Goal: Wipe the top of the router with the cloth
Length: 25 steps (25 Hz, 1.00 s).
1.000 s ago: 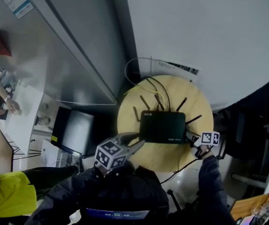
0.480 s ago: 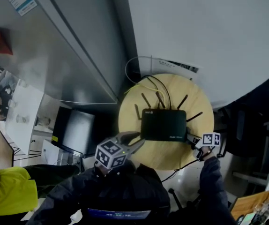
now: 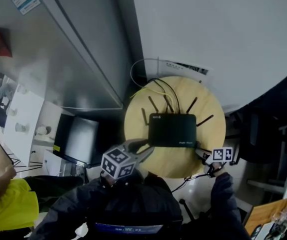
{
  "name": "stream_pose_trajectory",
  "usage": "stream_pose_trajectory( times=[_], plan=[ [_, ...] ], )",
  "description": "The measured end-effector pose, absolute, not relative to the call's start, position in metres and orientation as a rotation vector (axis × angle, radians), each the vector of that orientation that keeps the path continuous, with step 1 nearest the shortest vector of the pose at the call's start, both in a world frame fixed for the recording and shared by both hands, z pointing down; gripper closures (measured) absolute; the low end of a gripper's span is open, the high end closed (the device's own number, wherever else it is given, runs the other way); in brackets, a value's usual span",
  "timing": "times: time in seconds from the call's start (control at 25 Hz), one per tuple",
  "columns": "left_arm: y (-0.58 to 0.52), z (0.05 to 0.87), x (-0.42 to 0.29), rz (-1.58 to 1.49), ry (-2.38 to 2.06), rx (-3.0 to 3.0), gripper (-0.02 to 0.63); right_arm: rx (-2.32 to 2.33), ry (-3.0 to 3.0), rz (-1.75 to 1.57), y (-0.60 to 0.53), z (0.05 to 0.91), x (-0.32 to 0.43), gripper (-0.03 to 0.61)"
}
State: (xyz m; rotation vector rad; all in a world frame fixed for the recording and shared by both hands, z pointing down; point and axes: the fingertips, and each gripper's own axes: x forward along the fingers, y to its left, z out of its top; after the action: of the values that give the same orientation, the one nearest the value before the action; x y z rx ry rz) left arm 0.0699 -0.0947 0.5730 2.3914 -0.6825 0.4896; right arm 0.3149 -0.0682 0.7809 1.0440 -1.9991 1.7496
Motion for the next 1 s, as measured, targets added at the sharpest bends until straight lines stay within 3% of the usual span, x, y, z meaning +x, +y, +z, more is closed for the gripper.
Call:
stream_pose_trajectory(
  times=[0.24,0.56,1.0],
  plan=[
    [-0.089,0.571,0.068,0.470,-0.678,2.395,0.486,1.080,-1.955,1.704,-0.063,0.776,0.305,0.502],
    [-0.082,0.568,0.045,0.440,-0.674,2.393,0.486,1.495,-1.920,1.901,-0.062,0.776,0.291,0.505],
    [-0.075,0.563,-0.014,0.468,-0.660,2.409,0.485,1.466,-1.971,1.672,-0.055,0.768,0.234,0.505]
  ],
)
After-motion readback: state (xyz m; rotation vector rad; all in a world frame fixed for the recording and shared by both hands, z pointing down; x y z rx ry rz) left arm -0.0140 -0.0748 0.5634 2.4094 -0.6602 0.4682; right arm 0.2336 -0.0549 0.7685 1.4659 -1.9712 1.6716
